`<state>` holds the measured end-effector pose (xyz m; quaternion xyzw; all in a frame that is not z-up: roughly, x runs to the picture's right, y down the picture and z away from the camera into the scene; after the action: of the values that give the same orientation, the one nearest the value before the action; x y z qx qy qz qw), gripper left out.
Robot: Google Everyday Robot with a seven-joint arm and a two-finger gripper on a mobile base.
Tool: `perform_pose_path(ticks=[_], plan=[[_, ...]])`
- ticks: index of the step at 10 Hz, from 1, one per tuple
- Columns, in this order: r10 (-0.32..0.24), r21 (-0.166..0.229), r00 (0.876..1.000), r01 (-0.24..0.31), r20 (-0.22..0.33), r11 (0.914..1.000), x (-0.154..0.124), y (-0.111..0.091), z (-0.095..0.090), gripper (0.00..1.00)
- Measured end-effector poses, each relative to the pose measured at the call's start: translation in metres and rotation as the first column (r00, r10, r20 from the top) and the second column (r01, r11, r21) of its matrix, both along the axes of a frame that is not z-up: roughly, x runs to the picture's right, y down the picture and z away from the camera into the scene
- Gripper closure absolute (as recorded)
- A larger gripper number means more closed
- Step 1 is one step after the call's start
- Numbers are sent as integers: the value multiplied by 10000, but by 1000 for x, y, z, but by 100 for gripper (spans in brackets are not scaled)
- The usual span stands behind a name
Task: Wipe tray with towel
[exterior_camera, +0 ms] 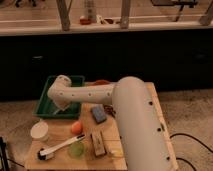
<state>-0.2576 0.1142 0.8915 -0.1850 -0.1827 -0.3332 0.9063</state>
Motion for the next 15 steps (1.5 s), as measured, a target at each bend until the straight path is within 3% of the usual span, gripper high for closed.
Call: perform_pose_path(ticks=[3,7,11,13,15], plan=[[323,281,9964,-302,-785,9991,24,-27,17,100],[191,511,9975,-157,-677,9986,2,-60,42,100],[-524,323,9976,510,453,9982,-49,-37,32,100],[-713,166,9946,702,749,9974,-50,-16,18,100],[-627,52,9960,625,644,9980,-31,-6,11,100]])
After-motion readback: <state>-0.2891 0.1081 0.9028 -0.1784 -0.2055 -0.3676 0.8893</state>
